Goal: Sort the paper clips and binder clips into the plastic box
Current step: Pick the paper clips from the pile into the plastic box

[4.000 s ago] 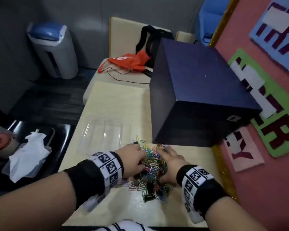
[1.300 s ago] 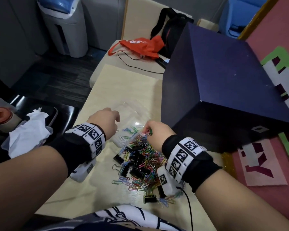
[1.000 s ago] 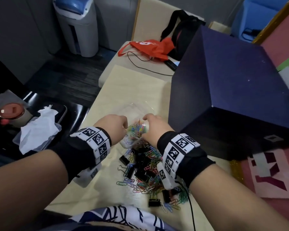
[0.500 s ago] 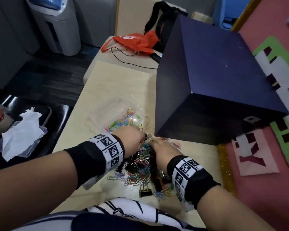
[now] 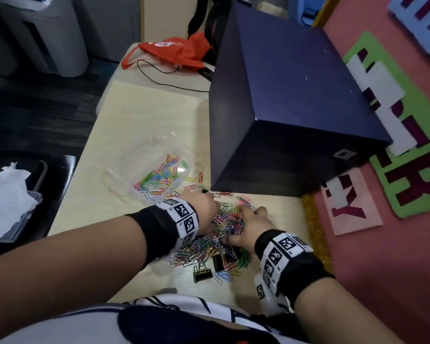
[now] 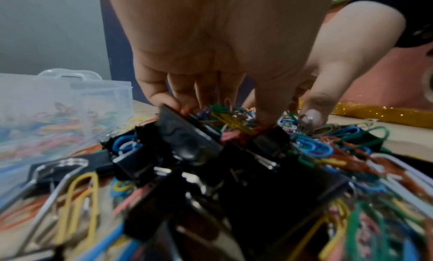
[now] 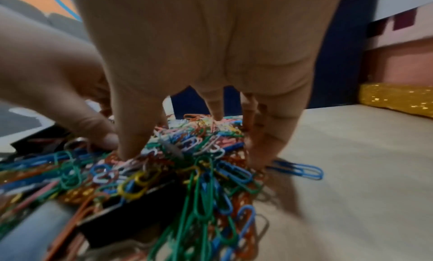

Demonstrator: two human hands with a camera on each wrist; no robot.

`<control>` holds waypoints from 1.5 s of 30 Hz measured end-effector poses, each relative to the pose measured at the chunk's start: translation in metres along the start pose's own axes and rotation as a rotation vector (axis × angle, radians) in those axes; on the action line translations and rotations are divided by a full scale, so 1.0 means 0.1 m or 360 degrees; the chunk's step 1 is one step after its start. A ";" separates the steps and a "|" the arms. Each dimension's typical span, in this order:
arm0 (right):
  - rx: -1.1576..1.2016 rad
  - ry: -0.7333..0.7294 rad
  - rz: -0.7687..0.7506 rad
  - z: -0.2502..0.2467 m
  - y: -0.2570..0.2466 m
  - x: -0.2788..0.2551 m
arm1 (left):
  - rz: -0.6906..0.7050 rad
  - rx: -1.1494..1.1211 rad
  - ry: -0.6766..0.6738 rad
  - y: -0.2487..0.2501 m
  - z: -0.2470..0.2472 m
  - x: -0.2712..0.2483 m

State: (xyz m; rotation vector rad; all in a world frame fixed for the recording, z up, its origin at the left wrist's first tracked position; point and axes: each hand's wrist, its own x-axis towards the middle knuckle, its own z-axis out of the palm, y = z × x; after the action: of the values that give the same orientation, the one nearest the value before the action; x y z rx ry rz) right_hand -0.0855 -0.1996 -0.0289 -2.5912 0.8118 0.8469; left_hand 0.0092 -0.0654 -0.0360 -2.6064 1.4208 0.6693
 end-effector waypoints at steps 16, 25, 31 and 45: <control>-0.0044 0.0116 -0.0127 -0.23 -0.25 0.06 | 0.0028 -0.0272 0.0157 -0.14 -0.13 -0.03; -0.0313 0.0087 -0.0132 -0.49 -0.52 -0.04 | -0.0136 -0.0523 0.0540 -0.43 -0.36 -0.24; -0.0023 0.0176 -0.0382 -0.53 -0.67 -0.17 | -0.0510 -0.0571 0.0570 -0.98 -0.41 -0.42; 0.0593 0.0303 -0.0589 -0.56 -1.45 0.25 | -0.0733 -0.0869 0.0579 -1.22 -0.17 -0.72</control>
State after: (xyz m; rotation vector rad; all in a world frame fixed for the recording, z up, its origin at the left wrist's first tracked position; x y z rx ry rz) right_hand 0.0428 -0.1184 0.0142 -2.3952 0.4557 0.3116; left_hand 0.0814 0.0541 -0.0055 -3.4572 0.6877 0.5991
